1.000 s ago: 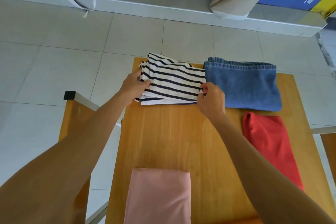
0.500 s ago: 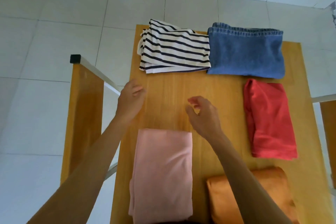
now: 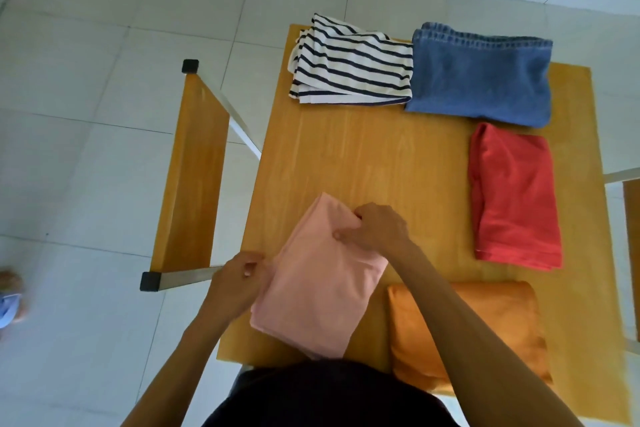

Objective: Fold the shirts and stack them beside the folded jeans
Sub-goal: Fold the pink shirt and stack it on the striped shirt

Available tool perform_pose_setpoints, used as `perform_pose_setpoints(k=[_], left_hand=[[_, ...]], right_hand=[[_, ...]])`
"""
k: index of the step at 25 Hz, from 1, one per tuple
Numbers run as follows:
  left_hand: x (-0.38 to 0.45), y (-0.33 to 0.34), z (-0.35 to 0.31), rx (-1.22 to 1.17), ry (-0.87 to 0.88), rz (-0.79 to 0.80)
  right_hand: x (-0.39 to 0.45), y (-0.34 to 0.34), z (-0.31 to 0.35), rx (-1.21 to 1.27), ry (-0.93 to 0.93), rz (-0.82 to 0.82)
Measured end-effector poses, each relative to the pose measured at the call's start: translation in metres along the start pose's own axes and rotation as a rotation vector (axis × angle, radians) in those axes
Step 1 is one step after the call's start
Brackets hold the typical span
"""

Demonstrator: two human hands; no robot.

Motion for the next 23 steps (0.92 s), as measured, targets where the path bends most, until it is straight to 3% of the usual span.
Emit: perform_pose_setpoints(k=[5,7,10,15,18,23], left_hand=[[-0.027,0.007,0.009,0.005,-0.048,-0.038],[-0.038,0.02,0.001,0.038,-0.041,0.018],[-0.049,0.045,-0.016,-0.033,-0.036,0.044],[-0.053,0.052,-0.019,-0.31,-0.148,-0.075],[-0.054,0.06,-0.022,-0.488,-0.159,-0.043],[-0.051,0.065,-0.028,-0.6,-0.122,-0.138]], right_hand=[[-0.032,-0.005,-0.065,0.265,0.07,-0.174],[-0.044,-0.005,-0.086,0.376,0.119,-0.235],[-0.053,0.007,-0.103,0.471,0.17,-0.208],[-0.055,0.007,-0.106,0.617,0.128,-0.205],[-0.054,0.006,-0.11,0.742,0.144,-0.128],[-0.059,0.013,-0.11,0.903,0.185,-0.007]])
Point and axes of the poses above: each hand's wrist, its own x-axis towards the middle knuckle, its own y-axis out of the palm, z = x × y, the point moved 10 cm from there along x, towards the middle knuckle, and after that the axes turned 5 degrees about -z, right-handed, at the moved point
